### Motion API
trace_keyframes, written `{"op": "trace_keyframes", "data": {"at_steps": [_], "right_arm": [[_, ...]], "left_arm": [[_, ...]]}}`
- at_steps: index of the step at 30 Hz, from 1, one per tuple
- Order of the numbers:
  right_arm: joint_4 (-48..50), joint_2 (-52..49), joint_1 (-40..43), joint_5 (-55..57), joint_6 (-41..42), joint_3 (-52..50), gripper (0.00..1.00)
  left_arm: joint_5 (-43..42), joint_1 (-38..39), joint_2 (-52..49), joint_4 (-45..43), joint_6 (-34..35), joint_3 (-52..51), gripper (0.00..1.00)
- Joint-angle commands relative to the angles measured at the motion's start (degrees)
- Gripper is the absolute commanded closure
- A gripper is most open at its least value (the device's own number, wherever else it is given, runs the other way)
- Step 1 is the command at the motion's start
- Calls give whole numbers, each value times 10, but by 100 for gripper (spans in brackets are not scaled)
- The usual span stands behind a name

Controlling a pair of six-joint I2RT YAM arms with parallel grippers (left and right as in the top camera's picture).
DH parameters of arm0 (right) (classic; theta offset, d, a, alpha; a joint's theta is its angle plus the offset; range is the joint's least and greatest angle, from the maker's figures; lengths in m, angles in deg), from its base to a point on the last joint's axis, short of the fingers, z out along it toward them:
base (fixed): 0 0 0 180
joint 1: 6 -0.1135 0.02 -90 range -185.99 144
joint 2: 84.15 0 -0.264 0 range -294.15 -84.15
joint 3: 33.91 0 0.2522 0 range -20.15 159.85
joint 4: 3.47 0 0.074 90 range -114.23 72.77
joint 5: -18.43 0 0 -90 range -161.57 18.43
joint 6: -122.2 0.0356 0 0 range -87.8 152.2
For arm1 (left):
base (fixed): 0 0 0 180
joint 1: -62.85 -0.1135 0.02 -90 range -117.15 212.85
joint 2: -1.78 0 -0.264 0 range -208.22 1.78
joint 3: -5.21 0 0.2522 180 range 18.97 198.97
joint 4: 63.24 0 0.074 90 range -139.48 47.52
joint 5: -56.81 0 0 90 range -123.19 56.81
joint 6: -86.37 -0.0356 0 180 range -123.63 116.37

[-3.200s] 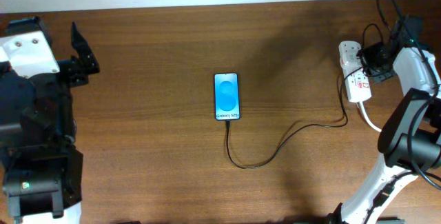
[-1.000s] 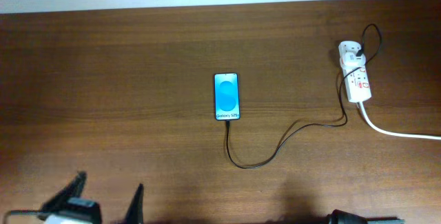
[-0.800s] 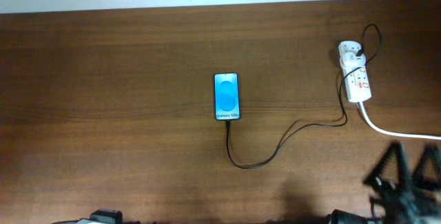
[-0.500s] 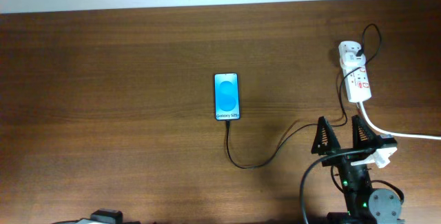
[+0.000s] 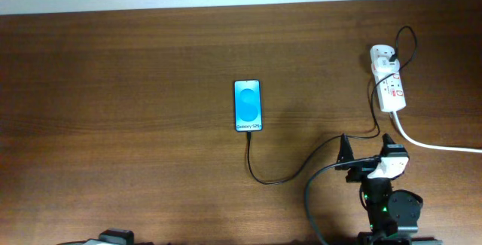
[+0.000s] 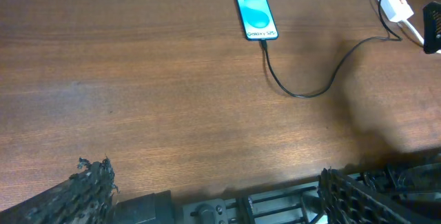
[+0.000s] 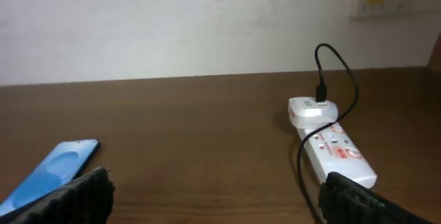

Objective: Plug charger to phone and switch on socket

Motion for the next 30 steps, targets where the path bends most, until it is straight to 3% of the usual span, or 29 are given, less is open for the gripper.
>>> {"op": "trace_keyframes", "data": {"at_steps": [1, 21, 23, 25, 29, 30], "right_arm": [[-3, 5, 2, 7, -43, -3, 1], [-3, 5, 2, 7, -43, -3, 1], [-3, 5, 2, 7, -43, -3, 1], [-3, 5, 2, 7, -43, -3, 1], [-3, 5, 2, 7, -43, -3, 1], [-3, 5, 2, 7, -43, -3, 1]], "left_arm": [[-4, -2, 0, 0, 1, 1, 1], [-15, 0, 0, -16, 1, 0, 1], [-18, 10, 25, -183, -6, -58, 1], [-19, 10, 92, -376, -38, -198, 1], [-15, 11, 183, -676, -47, -476, 1], [-15, 12, 193, -758, -81, -535, 1]]}}
